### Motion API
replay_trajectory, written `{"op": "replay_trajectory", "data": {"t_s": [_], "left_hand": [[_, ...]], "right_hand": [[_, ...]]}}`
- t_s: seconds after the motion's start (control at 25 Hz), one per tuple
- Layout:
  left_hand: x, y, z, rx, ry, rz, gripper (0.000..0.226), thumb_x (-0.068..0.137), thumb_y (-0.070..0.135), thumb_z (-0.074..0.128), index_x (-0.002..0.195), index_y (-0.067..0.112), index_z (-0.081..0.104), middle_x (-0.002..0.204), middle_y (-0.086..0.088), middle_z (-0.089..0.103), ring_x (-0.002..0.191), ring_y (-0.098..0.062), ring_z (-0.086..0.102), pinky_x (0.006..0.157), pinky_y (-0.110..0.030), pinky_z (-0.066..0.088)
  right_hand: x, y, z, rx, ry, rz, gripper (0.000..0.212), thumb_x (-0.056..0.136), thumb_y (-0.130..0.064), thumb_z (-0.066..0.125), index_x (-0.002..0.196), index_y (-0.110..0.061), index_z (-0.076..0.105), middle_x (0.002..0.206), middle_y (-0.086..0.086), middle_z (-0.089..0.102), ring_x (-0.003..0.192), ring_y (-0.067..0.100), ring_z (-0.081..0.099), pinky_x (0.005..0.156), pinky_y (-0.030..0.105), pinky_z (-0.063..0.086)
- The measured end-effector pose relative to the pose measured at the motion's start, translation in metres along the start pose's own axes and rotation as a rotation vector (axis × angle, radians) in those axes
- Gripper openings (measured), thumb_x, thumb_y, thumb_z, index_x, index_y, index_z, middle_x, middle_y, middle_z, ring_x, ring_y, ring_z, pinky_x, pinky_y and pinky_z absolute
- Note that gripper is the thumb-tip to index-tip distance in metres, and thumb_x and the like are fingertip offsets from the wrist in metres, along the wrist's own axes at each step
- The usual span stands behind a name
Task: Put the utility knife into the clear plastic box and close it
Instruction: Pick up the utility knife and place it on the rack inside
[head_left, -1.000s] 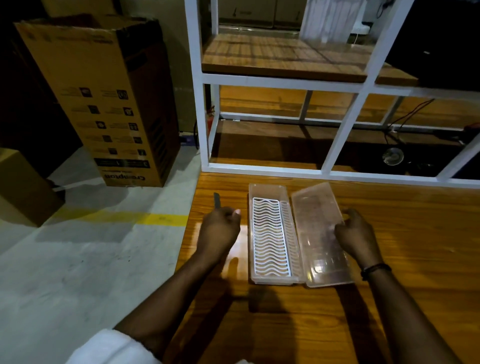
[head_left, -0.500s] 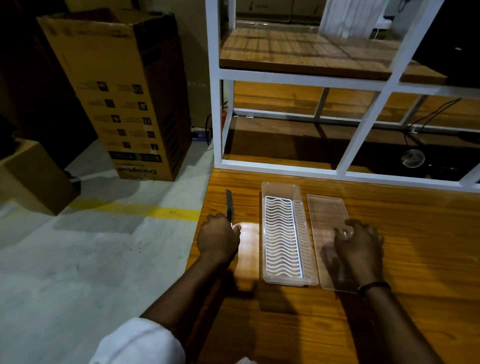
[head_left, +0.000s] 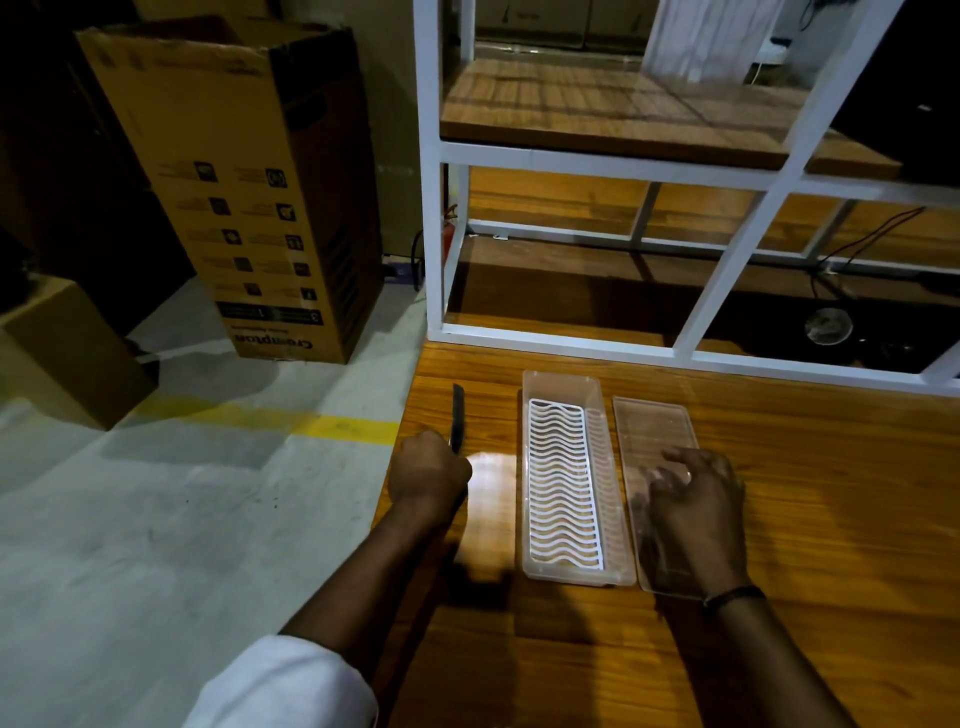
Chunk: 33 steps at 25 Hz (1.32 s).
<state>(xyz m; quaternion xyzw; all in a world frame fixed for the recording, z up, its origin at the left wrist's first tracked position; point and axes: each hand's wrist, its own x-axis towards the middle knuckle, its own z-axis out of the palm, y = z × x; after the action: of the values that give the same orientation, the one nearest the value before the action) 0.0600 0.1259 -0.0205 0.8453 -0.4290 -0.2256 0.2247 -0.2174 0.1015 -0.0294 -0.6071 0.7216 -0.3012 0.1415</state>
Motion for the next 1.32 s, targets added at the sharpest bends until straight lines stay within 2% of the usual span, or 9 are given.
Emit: {"op": "replay_trajectory", "data": {"t_s": [0.28,0.44,0.52,0.6,0.76,0.88,1.04,1.24,1.32], "left_hand": [[0.003,-0.011,0.001,-0.318,0.008,-0.103,0.021,0.08,0.028,0.08,0.079,0.01,0.071,0.08,-0.009,0.076,0.076,-0.028,0.075,0.074,-0.041,0.064],[-0.007,-0.011,0.0,-0.54,0.017,-0.091,0.021,0.083,0.03,0.083,0.084,0.011,0.075,0.077,-0.004,0.077,0.066,-0.014,0.073,0.059,-0.029,0.062],[-0.013,-0.002,-0.003,-0.621,-0.011,-0.061,0.02,0.086,0.028,0.081,0.09,0.01,0.076,0.08,-0.003,0.077,0.066,-0.011,0.071,0.053,-0.018,0.056],[-0.017,0.006,-0.002,-0.719,-0.051,-0.017,0.022,0.084,0.03,0.082,0.094,0.01,0.076,0.085,-0.006,0.08,0.073,-0.018,0.077,0.064,-0.027,0.063],[-0.029,0.023,0.004,-0.805,-0.138,0.06,0.024,0.082,0.031,0.085,0.092,0.012,0.076,0.085,-0.008,0.081,0.08,-0.026,0.079,0.075,-0.043,0.065],[-0.039,0.038,0.008,-0.829,-0.214,0.136,0.02,0.083,0.024,0.085,0.09,0.01,0.073,0.075,-0.004,0.076,0.068,-0.014,0.072,0.066,-0.034,0.061],[-0.045,0.041,0.007,-0.776,-0.27,0.208,0.021,0.083,0.023,0.085,0.094,0.011,0.072,0.066,0.006,0.07,0.064,-0.006,0.069,0.057,-0.021,0.057],[-0.056,0.029,-0.003,-0.536,-0.455,0.485,0.078,0.068,0.037,0.094,0.136,0.037,0.056,0.102,0.005,0.072,0.083,-0.012,0.075,0.067,-0.023,0.06],[-0.058,0.024,0.0,-0.398,-0.461,0.627,0.097,0.065,0.033,0.096,0.148,0.036,0.046,0.11,0.005,0.07,0.085,-0.013,0.074,0.069,-0.025,0.062]], "right_hand": [[0.004,0.0,0.009,0.084,-0.035,-0.004,0.029,0.084,-0.009,0.07,0.113,-0.014,0.071,0.131,0.016,0.058,0.124,0.04,0.053,0.102,0.051,0.051],[0.004,-0.011,0.011,0.115,0.005,-0.046,0.033,0.086,-0.014,0.067,0.118,-0.011,0.07,0.136,0.012,0.059,0.128,0.036,0.053,0.102,0.053,0.052],[0.004,-0.028,0.009,0.168,0.047,-0.122,0.027,0.086,-0.011,0.067,0.113,-0.016,0.071,0.13,0.008,0.063,0.122,0.031,0.057,0.098,0.05,0.054],[0.002,-0.051,0.002,0.289,0.035,-0.198,0.023,0.089,-0.009,0.068,0.109,-0.018,0.071,0.117,0.004,0.068,0.107,0.023,0.063,0.088,0.038,0.054],[0.005,-0.093,-0.002,0.647,-0.254,-0.064,0.01,0.096,-0.026,0.067,0.102,-0.023,0.074,0.099,-0.003,0.076,0.093,0.017,0.071,0.077,0.029,0.053],[0.011,-0.109,0.004,0.731,-0.456,0.046,0.03,0.097,-0.041,0.062,0.097,-0.016,0.079,0.09,0.009,0.079,0.078,0.02,0.072,0.066,0.033,0.051],[0.014,-0.107,0.012,0.733,-0.498,0.004,0.036,0.094,-0.04,0.067,0.087,-0.007,0.079,0.086,0.021,0.077,0.07,0.022,0.065,0.068,0.039,0.048],[0.026,-0.09,0.007,0.763,-0.473,-0.014,0.033,0.093,-0.038,0.068,0.085,-0.007,0.077,0.085,0.019,0.077,0.075,0.036,0.072,0.072,0.044,0.055],[0.032,-0.085,0.006,0.753,-0.464,-0.02,0.032,0.094,-0.036,0.067,0.087,-0.007,0.077,0.086,0.017,0.078,0.075,0.032,0.073,0.072,0.042,0.055]]}}
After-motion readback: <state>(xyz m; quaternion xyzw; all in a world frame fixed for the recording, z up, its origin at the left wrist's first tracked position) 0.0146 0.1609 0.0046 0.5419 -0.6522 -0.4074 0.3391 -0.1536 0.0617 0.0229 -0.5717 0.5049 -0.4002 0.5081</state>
